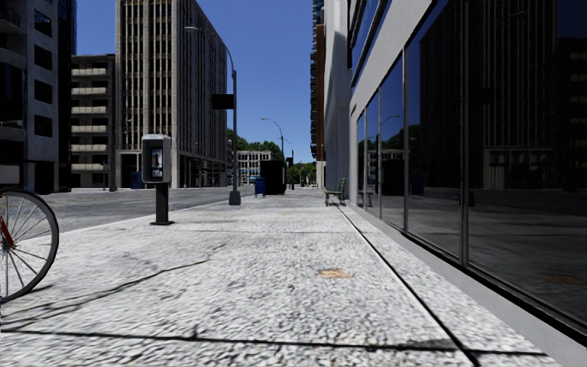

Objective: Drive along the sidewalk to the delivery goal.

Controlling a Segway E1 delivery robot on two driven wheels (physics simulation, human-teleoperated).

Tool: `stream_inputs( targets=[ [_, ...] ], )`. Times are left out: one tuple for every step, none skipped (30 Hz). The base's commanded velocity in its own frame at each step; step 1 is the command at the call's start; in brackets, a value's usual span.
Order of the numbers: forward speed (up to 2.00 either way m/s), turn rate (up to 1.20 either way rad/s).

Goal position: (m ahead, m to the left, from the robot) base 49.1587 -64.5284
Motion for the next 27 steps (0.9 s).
stream_inputs(
  targets=[
    [2.0, 0.0],
    [2.0, 0.0],
    [2.0, 0.0],
    [2.0, 0.0],
    [2.0, 0.0],
    [2.0, 0.0],
    [2.0, 0.0],
    [2.0, 0.0],
    [2.0, 0.0],
    [2.0, 0.0],
    [2.0, 0.0],
    [2.0, 0.0],
    [2.0, 0.0],
    [2.0, 0.0],
    [2.0, 0.0],
    [2.0, 0.0],
    [2.0, 0.0],
    [2.0, 0.0],
    [2.0, 0.0],
    [2.0, 0.0],
    [2.0, 0.0],
    [2.0, 0.0],
    [2.0, 0.0],
    [2.0, 0.0],
    [2.0, 0.0],
    [2.0, 0.0],
    [2.0, 0.0]
  ],
)
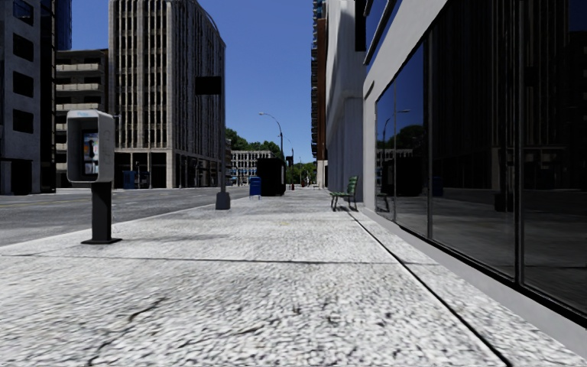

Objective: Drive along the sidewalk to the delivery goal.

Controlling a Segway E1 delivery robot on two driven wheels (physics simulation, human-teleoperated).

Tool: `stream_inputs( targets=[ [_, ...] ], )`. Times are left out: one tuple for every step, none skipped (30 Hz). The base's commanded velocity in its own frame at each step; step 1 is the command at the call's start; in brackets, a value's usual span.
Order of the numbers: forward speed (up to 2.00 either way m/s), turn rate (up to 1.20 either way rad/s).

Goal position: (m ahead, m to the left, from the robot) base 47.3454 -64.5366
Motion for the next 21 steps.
stream_inputs(
  targets=[
    [2.0, 0.0],
    [2.0, 0.0],
    [2.0, 0.0],
    [2.0, 0.0],
    [2.0, 0.0],
    [2.0, 0.0],
    [2.0, 0.0],
    [2.0, 0.0],
    [2.0, 0.0],
    [2.0, 0.0],
    [2.0, 0.0],
    [2.0, 0.05],
    [2.0, 0.08],
    [2.0, 0.08],
    [2.0, 0.09],
    [2.0, 0.09],
    [2.0, 0.09],
    [2.0, 0.09],
    [2.0, 0.0],
    [2.0, 0.0],
    [2.0, 0.0]
  ],
)
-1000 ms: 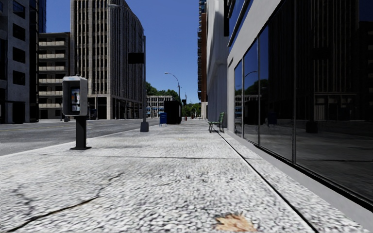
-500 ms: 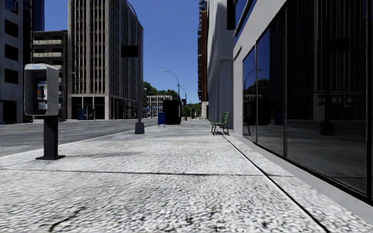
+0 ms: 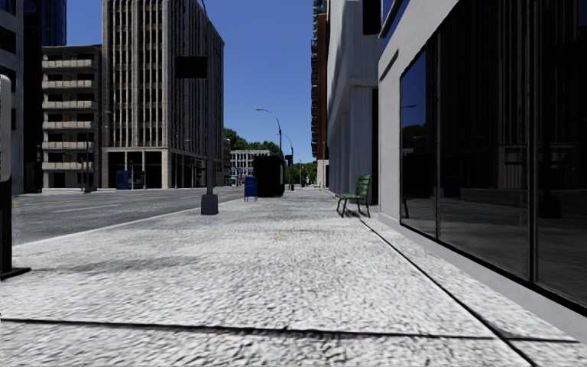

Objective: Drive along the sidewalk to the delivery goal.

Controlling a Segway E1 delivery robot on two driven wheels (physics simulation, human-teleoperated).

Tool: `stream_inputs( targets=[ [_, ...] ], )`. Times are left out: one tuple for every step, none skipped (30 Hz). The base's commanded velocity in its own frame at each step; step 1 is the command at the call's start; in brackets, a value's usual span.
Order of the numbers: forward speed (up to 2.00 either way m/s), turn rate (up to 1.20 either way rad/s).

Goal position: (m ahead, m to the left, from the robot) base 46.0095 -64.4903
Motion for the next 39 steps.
stream_inputs(
  targets=[
    [2.0, 0.0],
    [2.0, 0.0],
    [2.0, 0.0],
    [2.0, 0.0],
    [2.0, 0.0],
    [2.0, 0.0],
    [2.0, 0.0],
    [2.0, 0.0],
    [2.0, 0.0],
    [2.0, 0.0],
    [2.0, 0.0],
    [2.0, 0.0],
    [2.0, 0.0],
    [2.0, 0.0],
    [2.0, 0.0],
    [2.0, 0.0],
    [2.0, 0.0],
    [2.0, 0.0],
    [2.0, 0.0],
    [2.0, 0.0],
    [2.0, 0.0],
    [2.0, 0.0],
    [2.0, 0.0],
    [2.0, 0.0],
    [2.0, 0.0],
    [2.0, 0.0],
    [2.0, 0.0],
    [2.0, 0.0],
    [2.0, 0.07],
    [2.0, 0.17],
    [2.0, 0.17],
    [2.0, 0.2],
    [2.0, 0.2],
    [2.0, 0.2],
    [2.0, 0.05],
    [2.0, 0.0],
    [2.0, 0.0],
    [2.0, 0.0],
    [2.0, 0.0]
  ],
)
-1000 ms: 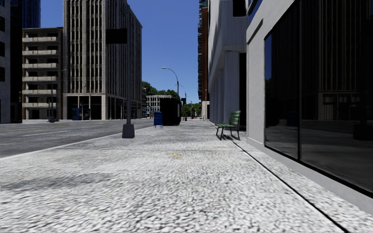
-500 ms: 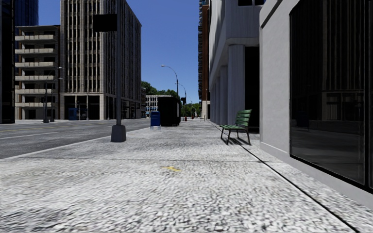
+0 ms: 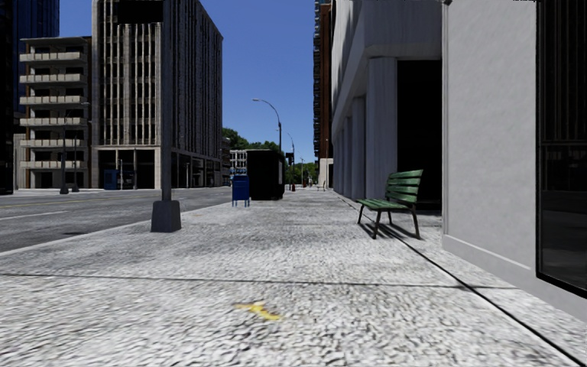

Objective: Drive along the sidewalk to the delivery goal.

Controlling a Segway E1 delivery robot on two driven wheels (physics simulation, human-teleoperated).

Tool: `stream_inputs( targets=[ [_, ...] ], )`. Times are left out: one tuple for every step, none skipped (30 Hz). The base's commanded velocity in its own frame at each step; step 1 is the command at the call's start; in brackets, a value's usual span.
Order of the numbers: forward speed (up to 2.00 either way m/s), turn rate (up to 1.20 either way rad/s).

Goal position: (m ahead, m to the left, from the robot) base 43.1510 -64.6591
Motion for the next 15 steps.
stream_inputs(
  targets=[
    [2.0, 0.0],
    [2.0, 0.0],
    [2.0, 0.0],
    [2.0, 0.0],
    [2.0, 0.0],
    [2.0, 0.0],
    [2.0, 0.0],
    [2.0, 0.0],
    [2.0, 0.0],
    [2.0, 0.0],
    [2.0, 0.0],
    [2.0, 0.0],
    [2.0, 0.0],
    [2.0, 0.0],
    [2.0, 0.0]
  ],
)
